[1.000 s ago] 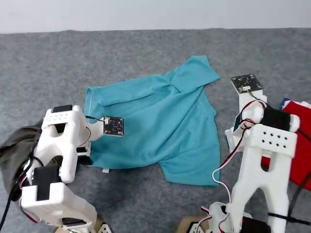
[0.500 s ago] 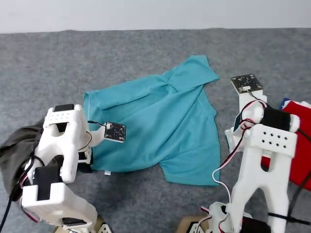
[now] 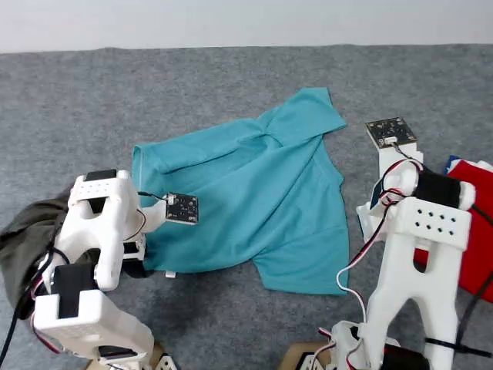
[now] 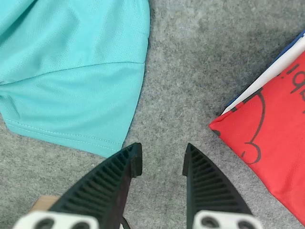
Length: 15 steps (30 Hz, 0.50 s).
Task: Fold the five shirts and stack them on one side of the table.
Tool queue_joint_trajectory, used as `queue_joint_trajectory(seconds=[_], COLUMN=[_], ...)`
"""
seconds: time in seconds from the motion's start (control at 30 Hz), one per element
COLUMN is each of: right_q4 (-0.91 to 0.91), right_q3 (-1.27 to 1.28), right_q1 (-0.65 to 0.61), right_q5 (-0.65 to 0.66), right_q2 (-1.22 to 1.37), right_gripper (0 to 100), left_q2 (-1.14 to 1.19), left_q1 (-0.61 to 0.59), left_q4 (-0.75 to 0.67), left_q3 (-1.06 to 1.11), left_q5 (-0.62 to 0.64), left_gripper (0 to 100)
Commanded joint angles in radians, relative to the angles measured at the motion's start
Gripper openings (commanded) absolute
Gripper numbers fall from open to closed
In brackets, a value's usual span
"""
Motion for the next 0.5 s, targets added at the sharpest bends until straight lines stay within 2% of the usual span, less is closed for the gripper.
queue_joint_trajectory(seconds=[0.0, 0.23, 0.33, 0.47], right_q4=[-0.008, 0.002, 0.050, 0.151], right_q3=[-0.037, -0.052, -0.051, -0.051], right_q1=[0.007, -0.147, -0.220, -0.265], right_q5=[-0.006, -0.005, 0.005, 0.052], right_q2=[-0.031, -0.030, -0.030, -0.030], right_gripper=[15.3, 15.1, 15.1, 15.1], left_q2=[-0.012, -0.005, -0.017, -0.017], left_q1=[-0.003, 0.011, 0.006, 0.014], left_q4=[-0.035, -0.046, -0.040, 0.094], left_q3=[0.002, 0.008, 0.002, -0.065], left_q5=[0.014, 0.035, 0.043, 0.043], left_gripper=[17, 1, 1, 0])
